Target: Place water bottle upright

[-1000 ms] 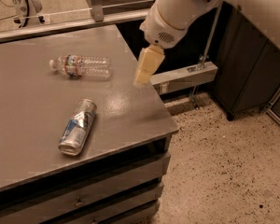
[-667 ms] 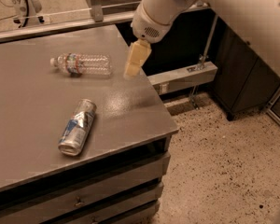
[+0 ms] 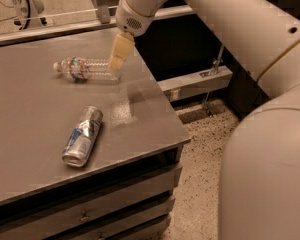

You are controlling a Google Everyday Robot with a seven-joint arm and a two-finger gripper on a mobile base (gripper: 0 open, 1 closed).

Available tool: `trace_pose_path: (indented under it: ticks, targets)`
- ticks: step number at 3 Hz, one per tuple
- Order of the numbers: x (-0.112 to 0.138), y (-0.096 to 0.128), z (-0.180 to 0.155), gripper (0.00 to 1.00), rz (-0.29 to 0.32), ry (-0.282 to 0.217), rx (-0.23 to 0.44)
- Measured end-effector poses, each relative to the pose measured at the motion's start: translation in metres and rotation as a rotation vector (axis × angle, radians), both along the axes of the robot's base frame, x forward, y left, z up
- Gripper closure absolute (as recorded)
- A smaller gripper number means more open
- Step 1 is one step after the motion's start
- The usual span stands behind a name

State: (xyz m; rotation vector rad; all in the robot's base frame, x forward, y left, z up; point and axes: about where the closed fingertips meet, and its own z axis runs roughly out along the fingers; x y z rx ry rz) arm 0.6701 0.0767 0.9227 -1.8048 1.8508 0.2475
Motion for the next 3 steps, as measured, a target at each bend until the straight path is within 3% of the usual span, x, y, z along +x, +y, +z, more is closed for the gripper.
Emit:
trace_pose_path:
  ticks: [1, 3]
  targets:
    - [-0.007, 0.036, -0.002, 0.0, 0.026, 0.052, 0.011]
    - [-0.024, 0.094, -0.026, 0.0, 0.058, 0.079, -0.021]
